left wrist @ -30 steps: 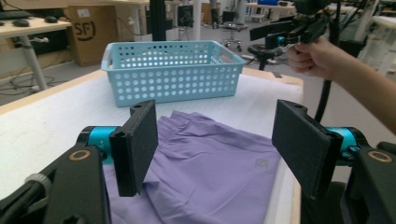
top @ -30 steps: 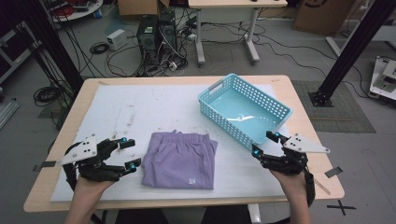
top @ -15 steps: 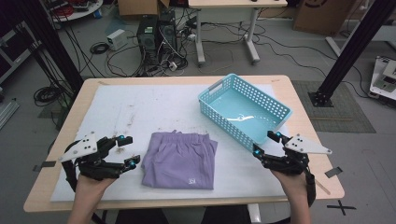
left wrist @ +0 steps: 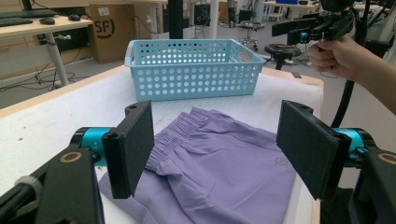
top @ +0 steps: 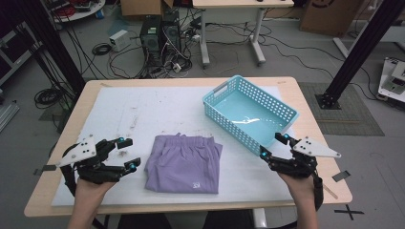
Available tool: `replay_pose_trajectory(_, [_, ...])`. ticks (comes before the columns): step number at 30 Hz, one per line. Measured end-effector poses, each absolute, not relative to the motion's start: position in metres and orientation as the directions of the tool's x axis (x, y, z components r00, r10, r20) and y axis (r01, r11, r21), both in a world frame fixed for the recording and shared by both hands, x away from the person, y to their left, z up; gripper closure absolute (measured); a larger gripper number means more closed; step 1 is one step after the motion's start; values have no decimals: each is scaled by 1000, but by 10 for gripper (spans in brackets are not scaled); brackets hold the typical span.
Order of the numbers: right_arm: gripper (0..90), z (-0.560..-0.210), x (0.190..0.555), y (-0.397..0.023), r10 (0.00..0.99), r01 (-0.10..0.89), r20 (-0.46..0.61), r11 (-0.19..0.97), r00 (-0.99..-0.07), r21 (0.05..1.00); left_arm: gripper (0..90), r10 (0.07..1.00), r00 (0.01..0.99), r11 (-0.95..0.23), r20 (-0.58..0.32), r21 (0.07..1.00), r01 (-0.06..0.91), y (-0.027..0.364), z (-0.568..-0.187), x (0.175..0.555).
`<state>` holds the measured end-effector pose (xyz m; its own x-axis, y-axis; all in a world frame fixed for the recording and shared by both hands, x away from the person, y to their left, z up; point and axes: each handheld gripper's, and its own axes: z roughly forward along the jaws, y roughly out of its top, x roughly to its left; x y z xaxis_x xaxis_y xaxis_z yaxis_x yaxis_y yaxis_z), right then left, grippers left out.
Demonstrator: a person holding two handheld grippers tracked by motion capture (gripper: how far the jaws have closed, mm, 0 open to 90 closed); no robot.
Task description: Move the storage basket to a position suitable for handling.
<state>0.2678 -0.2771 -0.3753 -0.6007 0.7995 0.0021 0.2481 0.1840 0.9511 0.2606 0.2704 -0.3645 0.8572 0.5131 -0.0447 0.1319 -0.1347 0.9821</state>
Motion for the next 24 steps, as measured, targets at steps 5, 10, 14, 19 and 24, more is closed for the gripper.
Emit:
replay_pose_trajectory(5, [270, -375, 267, -278, 800, 248, 3, 182, -600, 952, 277, 505, 862, -136, -47, 982, 133, 270, -364, 261])
replay_pose_trajectory(10, [270, -374, 267, -280, 807, 244, 3, 175, -591, 954, 277, 506, 861, -136, -46, 982, 132, 270, -365, 261])
replay_pose_trajectory(14, [271, -374, 267, -281, 818, 248, 11, 162, -576, 955, 277, 509, 859, -131, -52, 982, 137, 270, -365, 261])
replay_pose_trajectory(19, [270, -374, 266, -285, 826, 247, 19, 147, -564, 958, 277, 512, 857, -135, -49, 981, 136, 271, -366, 262])
replay_pose_trajectory(24, [271, -374, 266, -287, 830, 250, 22, 143, -557, 958, 277, 511, 858, -133, -54, 981, 140, 272, -367, 261])
